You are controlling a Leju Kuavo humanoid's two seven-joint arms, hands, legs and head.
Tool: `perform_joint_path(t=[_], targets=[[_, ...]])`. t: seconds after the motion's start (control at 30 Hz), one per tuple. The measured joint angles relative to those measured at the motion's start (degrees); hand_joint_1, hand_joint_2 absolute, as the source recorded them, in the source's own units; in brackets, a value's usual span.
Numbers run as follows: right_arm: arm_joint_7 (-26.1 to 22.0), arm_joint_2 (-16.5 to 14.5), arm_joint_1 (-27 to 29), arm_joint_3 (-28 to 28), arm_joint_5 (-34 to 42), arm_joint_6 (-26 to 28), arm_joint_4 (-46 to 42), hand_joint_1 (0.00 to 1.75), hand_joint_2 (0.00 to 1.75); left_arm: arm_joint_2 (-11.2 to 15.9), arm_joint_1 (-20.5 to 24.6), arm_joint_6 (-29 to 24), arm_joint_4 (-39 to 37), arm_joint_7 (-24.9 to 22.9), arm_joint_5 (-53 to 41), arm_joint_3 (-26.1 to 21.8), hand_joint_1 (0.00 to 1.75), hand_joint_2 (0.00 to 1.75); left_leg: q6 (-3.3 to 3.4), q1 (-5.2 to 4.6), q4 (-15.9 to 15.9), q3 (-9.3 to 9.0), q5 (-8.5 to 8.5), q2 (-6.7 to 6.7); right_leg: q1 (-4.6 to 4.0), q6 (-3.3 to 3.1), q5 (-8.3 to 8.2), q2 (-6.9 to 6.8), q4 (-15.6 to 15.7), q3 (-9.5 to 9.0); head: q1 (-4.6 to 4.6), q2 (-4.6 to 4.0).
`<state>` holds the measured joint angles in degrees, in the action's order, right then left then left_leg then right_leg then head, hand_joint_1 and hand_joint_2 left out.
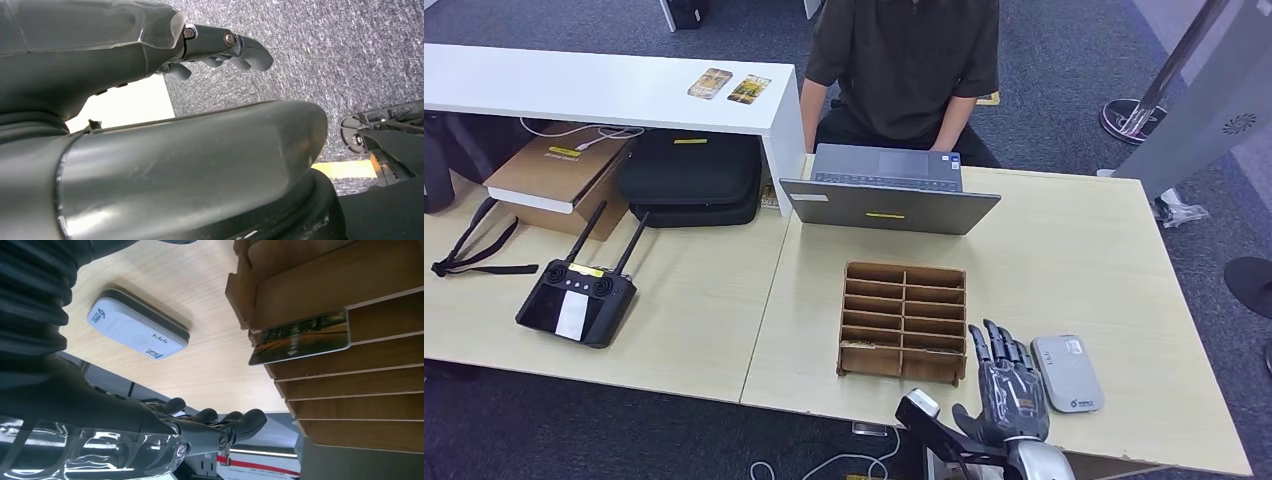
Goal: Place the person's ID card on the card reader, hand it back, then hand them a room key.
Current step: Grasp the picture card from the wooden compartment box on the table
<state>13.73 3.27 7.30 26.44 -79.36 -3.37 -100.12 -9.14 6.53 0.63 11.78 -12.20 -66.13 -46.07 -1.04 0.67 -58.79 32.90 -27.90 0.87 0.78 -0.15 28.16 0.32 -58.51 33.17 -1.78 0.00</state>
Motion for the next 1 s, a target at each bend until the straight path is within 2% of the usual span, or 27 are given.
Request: perform_joint_path(t=[0.47,0.7,1.0], targets=[[-1.92,-2.68,-3.00,0.91,-2.52,0.20,4.91,0.00,1.75,0.03,0.03,0.21,0.00,-0.02,0.26,-0.01,0.00,0.00,-0.02,0.00,0.00,0.00,0.01,0.00,0.00,0.00,0.00,0.00,0.00,0.00,0.01,0.00],[-1.62,-2.63,-3.00,0.58,-7.10,0.68,0.28,0.00,1.75,0.09,-0.16,0.25,0.00,0.49,0.39,-0.14,0.00,0.00,-0.02,-0.01,0.00,0.00,0.01,0.00,0.01,0.00,0.00,0.00,0.01,0.01,0.01,0.00],[-1.85,-2.14,-2.46,0.61,-4.40,1.50,-2.81,0.00,1.75,0.09,-0.22,0.52,0.00,0.83,0.18,-0.32,0.00,0.00,-0.02,0.00,0.00,-0.01,0.02,0.00,0.00,0.00,0.00,0.00,0.01,0.00,0.01,0.00]])
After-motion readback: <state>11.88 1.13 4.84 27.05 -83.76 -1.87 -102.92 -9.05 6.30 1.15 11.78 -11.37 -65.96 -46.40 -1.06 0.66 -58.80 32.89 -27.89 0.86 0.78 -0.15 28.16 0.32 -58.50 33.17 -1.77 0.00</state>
